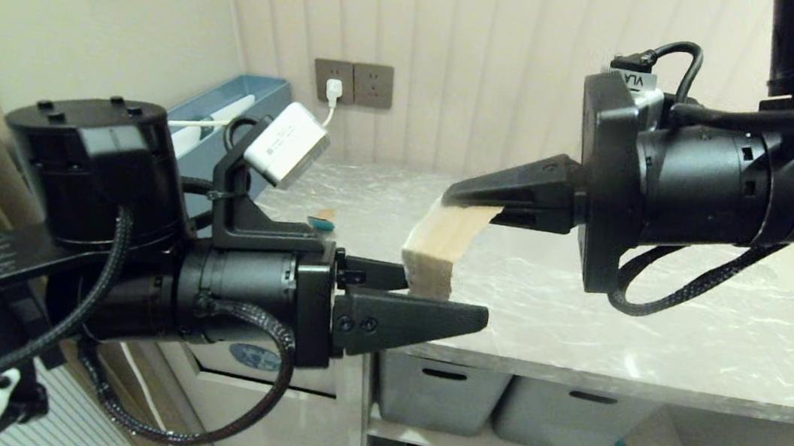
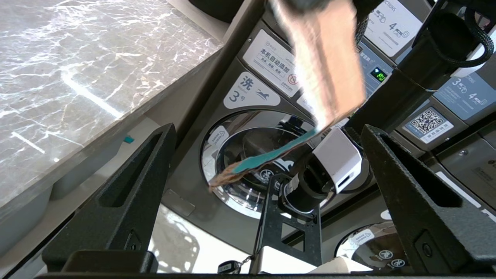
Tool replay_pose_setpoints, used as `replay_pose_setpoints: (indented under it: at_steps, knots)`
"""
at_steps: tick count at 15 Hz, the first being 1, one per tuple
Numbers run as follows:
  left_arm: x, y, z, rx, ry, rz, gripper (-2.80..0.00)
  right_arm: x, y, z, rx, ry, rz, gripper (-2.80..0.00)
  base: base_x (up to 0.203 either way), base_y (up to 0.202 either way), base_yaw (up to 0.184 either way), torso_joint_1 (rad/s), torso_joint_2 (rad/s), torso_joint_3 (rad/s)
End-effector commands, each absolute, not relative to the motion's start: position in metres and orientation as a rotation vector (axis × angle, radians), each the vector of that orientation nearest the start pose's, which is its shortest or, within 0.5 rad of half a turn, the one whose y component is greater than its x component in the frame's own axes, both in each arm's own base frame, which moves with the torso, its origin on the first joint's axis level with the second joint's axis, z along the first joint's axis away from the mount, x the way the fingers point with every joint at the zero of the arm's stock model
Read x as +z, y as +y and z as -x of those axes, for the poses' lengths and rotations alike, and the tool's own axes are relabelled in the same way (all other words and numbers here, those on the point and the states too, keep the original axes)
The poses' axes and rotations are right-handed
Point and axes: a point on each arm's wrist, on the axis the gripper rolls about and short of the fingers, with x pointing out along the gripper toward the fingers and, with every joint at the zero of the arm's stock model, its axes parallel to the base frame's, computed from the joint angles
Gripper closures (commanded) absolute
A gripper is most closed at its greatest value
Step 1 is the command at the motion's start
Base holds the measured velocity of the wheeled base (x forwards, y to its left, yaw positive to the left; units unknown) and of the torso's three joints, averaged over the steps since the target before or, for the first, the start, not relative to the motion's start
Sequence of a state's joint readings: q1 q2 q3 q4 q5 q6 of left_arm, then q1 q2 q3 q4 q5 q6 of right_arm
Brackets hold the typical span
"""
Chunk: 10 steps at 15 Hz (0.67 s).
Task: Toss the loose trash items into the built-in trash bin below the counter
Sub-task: Hand it to the other hand
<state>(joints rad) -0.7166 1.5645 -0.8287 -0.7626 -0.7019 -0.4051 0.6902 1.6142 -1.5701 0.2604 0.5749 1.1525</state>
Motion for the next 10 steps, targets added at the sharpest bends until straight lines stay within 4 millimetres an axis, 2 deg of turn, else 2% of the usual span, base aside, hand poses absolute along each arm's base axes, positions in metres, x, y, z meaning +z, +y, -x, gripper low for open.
replay_pose_setpoints:
  at_steps: [1, 5, 10]
  knots:
    - [0.243, -0.192, -0.196, -1.415, 0.251, 0.336, -2.8, 0.341, 0.193, -0.214, 0.924, 1.005, -0.973, 0.0, 0.0, 0.0, 0.0, 0.0, 0.0, 0.0]
    - [0.256, -0.193, -0.198, -1.421, 0.219, 0.338, -2.8, 0.337, 0.194, -0.215, 0.912, 1.02, -0.971, 0.0, 0.0, 0.0, 0.0, 0.0, 0.0, 0.0]
    - [0.255, -0.2, -0.184, -1.464, 0.259, 0.333, -2.8, 0.338, 0.195, -0.217, 0.914, 1.018, -0.973, 0.0, 0.0, 0.0, 0.0, 0.0, 0.0, 0.0]
